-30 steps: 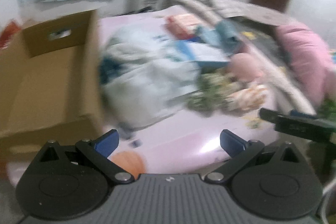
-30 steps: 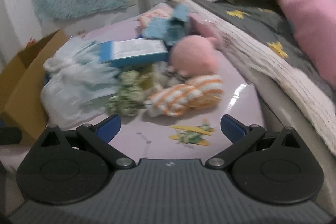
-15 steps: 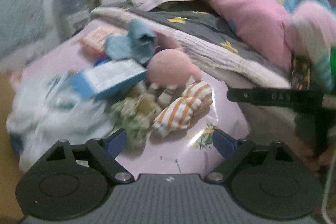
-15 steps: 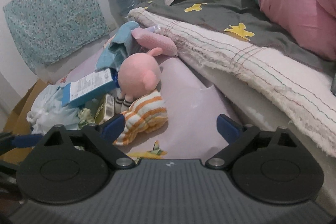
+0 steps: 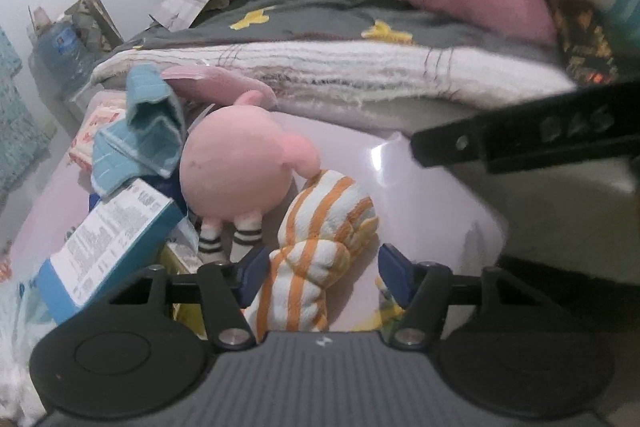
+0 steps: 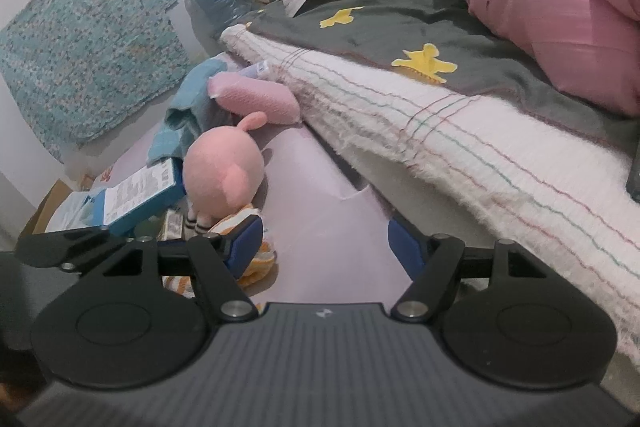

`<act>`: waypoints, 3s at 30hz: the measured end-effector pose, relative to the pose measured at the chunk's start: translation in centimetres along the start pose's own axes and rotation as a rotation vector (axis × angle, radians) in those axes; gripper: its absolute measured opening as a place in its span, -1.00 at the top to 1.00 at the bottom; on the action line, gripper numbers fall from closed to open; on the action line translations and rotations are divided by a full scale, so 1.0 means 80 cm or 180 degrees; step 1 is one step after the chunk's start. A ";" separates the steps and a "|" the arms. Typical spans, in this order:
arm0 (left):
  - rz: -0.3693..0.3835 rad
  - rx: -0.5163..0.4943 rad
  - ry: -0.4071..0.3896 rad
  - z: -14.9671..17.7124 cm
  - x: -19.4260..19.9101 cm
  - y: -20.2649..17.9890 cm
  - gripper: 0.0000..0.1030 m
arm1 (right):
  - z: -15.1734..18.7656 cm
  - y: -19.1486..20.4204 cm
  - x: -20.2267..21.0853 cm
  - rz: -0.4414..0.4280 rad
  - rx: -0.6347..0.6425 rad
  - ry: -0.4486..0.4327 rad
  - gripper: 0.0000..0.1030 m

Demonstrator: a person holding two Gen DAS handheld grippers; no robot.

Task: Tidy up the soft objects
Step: 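Reach the left tool to the striped sock bundle and grasp it, then lift the sock bundle with the left tool while the right tool grasps the pink plush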

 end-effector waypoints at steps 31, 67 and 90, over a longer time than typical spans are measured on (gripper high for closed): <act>0.0394 0.1490 -0.0535 0.046 0.111 0.077 0.19 | -0.074 0.073 -0.098 -0.1123 -0.0272 0.0399 -0.42; 0.0122 0.1910 -0.0855 0.131 0.174 0.112 0.18 | -0.001 0.231 -0.013 0.0159 0.2873 -0.0355 -0.40; 0.0164 0.1964 -0.0814 0.137 0.169 0.121 0.17 | -0.035 0.187 -0.041 -0.1071 0.2000 0.0056 -0.70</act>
Point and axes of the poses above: each gripper's, at about its wrist camera, not at the fingertips, and x roughly against the way its jaws point, y to its left, z to its underside, the point moved 1 cm from there along -x, roughly the way its jaws point, and after that the axes turned 14 degrees about z, right-handed, at the moved point
